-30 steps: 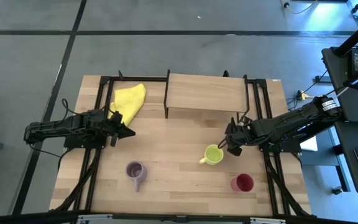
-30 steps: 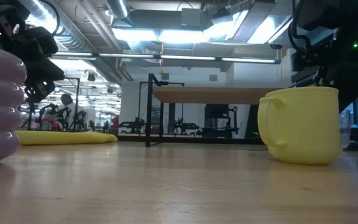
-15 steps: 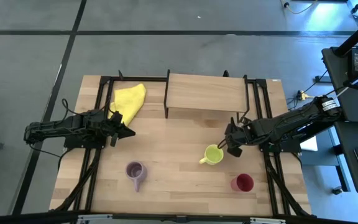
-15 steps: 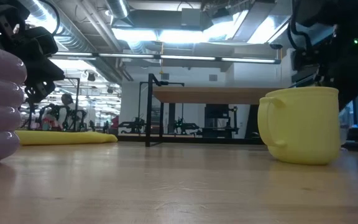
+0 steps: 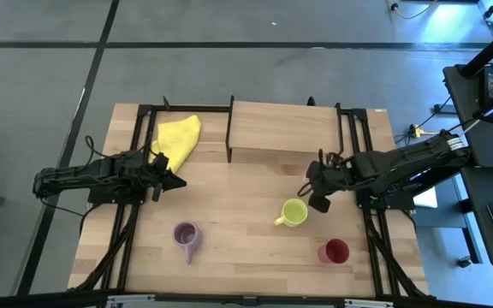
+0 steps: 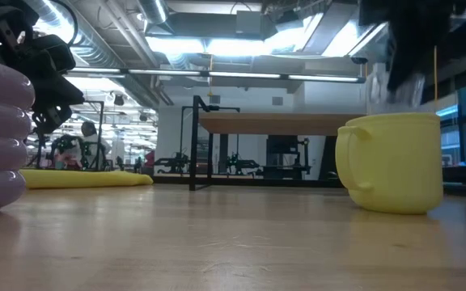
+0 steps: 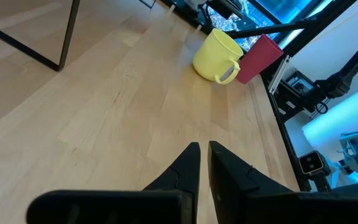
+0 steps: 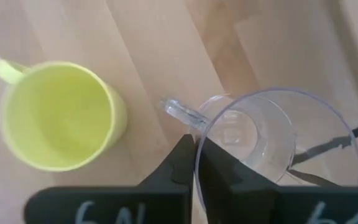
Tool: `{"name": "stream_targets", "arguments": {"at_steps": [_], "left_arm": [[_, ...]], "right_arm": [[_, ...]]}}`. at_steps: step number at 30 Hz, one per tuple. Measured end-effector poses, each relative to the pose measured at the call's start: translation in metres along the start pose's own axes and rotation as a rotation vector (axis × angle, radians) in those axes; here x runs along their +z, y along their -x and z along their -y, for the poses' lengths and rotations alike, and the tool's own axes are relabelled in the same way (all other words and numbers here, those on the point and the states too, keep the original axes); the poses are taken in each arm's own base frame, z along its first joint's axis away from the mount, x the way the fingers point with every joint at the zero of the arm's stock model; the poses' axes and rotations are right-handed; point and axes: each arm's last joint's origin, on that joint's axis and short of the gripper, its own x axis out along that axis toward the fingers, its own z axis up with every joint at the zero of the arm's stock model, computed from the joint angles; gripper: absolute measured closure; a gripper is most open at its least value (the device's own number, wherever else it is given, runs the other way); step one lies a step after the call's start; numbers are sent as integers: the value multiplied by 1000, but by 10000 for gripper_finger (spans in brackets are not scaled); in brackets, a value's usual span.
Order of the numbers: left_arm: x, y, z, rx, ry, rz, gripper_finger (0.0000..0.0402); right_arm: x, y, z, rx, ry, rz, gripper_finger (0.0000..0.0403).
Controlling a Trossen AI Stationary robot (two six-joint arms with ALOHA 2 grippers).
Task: Stack small to large cups/mugs on shelf
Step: Put the transparent mug on the shelf
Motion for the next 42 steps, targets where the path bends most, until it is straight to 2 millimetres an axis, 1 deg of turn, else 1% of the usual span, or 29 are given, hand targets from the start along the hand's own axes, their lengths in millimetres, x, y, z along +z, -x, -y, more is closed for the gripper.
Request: {"name": "stream_targets", "arguments": {"at_steps": [4, 7, 10, 12, 14, 18, 21, 24, 30, 36, 39, 42], "left_arm": [[0, 0, 0, -1, 0, 0, 374], [0, 0, 0, 0, 0, 0, 374], [0, 0, 0, 0, 0, 0, 374], [0, 0, 0, 0, 0, 1, 374], [0, 0, 0, 0, 0, 0, 374], [0, 0, 0, 0, 0, 0, 374], [0, 0, 0, 0, 0, 0, 374], [0, 0, 0, 0, 0, 0, 374], [0, 0, 0, 0, 0, 1, 374], [0, 0, 0, 0, 0, 0, 374], [0, 0, 0, 0, 0, 0, 374], [0, 0, 0, 0, 0, 0, 374]], "right_arm": [[8, 27, 0, 18, -1, 10, 389], [15, 49, 1, 7, 25, 53, 386], [22, 65, 5, -82, 73, 81, 384], [28, 71, 7, -145, 122, 96, 385], [36, 71, 10, -178, 188, 75, 387], [53, 59, 18, -149, 248, -10, 392], [61, 52, 31, -123, 284, -59, 392], [67, 50, 46, -129, 304, -73, 391], [71, 55, 80, -114, 284, -78, 391], [76, 55, 98, -56, 346, -42, 390], [78, 52, 109, -6, 334, -56, 390], [77, 51, 124, 12, 297, -73, 390]]}}
